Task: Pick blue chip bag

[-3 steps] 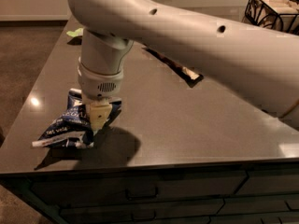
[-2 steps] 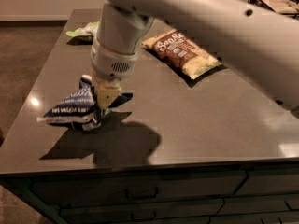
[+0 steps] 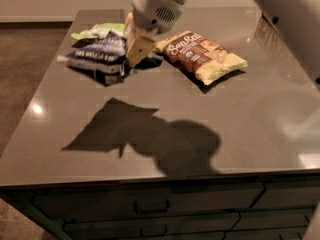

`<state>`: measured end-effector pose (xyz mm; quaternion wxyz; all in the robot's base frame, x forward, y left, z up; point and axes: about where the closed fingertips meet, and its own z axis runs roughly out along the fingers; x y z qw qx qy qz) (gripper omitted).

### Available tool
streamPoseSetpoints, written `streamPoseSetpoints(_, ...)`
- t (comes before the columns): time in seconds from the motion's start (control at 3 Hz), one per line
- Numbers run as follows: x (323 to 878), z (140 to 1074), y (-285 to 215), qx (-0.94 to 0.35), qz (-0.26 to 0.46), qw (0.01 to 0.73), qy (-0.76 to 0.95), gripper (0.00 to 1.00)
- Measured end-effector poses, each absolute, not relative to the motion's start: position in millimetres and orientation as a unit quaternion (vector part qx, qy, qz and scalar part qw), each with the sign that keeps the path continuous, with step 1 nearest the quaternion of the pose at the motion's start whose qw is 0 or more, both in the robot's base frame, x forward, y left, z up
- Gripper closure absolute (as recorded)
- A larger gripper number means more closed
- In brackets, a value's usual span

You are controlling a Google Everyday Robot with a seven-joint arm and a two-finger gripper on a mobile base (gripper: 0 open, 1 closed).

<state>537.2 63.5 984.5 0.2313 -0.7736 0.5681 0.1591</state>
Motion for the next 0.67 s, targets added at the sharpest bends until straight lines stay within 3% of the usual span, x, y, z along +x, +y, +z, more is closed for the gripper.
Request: streamPoseSetpoints(0.67,543.7,1002.3,64.2,-0.769,0.153,0.255,0.566,1.00)
